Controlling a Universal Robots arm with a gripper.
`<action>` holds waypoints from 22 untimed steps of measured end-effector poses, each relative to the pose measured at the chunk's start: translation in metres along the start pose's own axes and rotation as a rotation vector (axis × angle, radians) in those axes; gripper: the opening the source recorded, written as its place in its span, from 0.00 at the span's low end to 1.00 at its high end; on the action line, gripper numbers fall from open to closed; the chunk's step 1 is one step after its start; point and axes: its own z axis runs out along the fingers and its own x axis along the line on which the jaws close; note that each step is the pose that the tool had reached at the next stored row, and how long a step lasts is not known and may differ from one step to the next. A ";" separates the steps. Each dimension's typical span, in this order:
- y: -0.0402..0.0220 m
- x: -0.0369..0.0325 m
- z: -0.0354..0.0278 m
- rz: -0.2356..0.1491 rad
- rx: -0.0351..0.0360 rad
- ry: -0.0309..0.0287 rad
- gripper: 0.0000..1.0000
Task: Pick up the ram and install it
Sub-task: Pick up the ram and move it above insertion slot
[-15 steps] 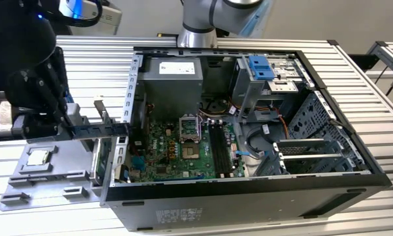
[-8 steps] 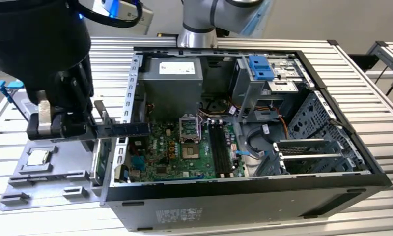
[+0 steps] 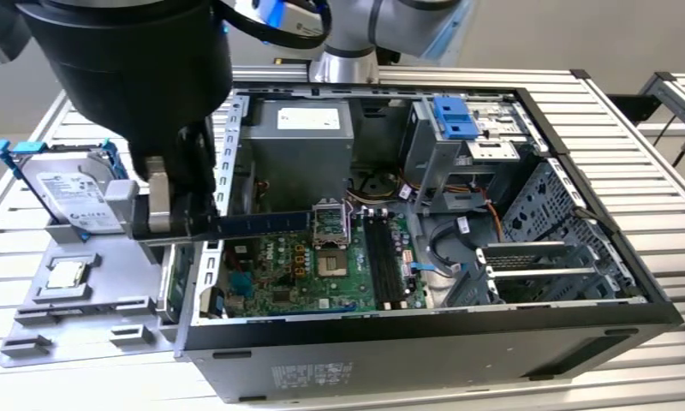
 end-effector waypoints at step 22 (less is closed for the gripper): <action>-0.0464 0.0010 0.0022 0.044 0.0011 -0.0037 0.00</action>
